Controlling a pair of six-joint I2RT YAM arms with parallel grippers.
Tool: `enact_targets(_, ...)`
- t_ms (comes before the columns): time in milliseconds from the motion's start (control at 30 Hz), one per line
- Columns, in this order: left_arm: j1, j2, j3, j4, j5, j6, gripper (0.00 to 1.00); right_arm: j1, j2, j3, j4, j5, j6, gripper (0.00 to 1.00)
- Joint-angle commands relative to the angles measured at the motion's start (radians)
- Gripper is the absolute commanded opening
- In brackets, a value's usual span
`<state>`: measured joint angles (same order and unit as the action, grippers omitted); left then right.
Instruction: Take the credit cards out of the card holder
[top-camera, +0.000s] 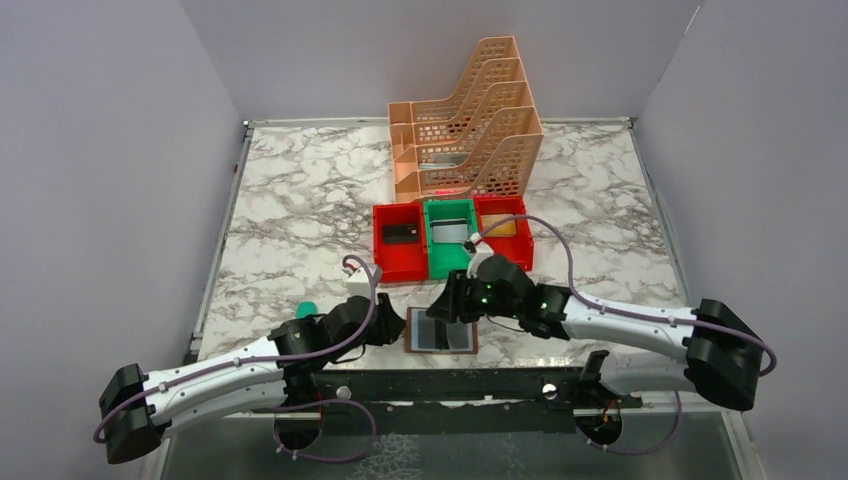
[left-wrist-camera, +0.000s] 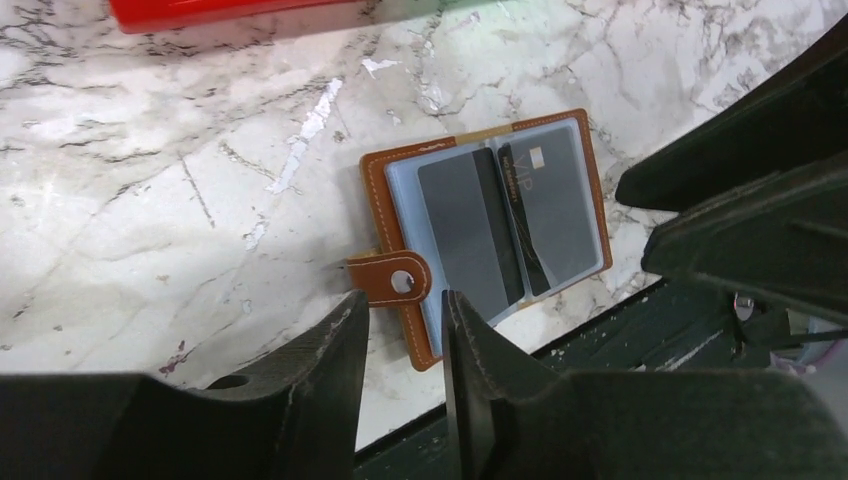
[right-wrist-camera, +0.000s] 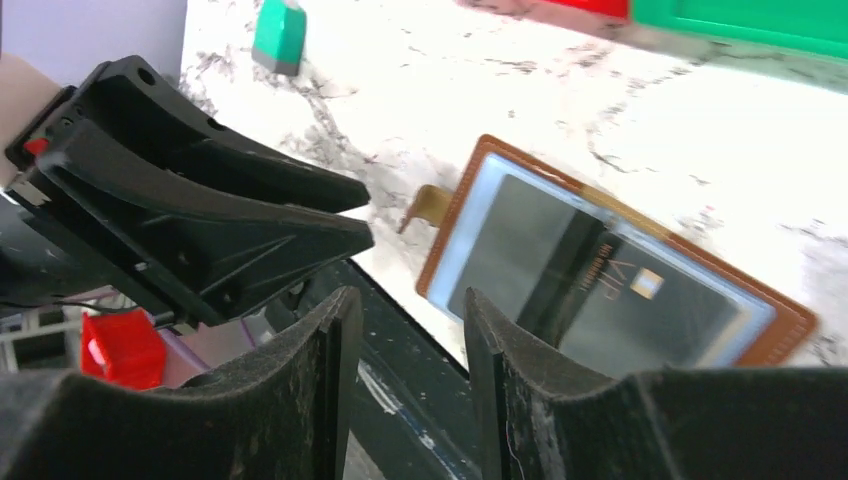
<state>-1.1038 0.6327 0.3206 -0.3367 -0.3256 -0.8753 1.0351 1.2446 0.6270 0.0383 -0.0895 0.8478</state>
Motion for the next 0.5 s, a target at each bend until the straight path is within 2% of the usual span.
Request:
enact_targets(0,-0.001,0.037,0.040,0.113,0.084,0.061,0.38,0.006,-0.088,-0.135,-0.003,0.166,0.033,0.48)
enact_targets(200,0.000,0.165,0.063,0.256,0.163,0.103,0.40,0.005,-0.173,-0.277,0.115,0.194,0.088,0.49)
enact_targets(467,-0.001,0.381,0.107,0.313,0.199,0.114,0.40,0.006,-0.193,-0.320,0.226,0.080,0.098,0.48)
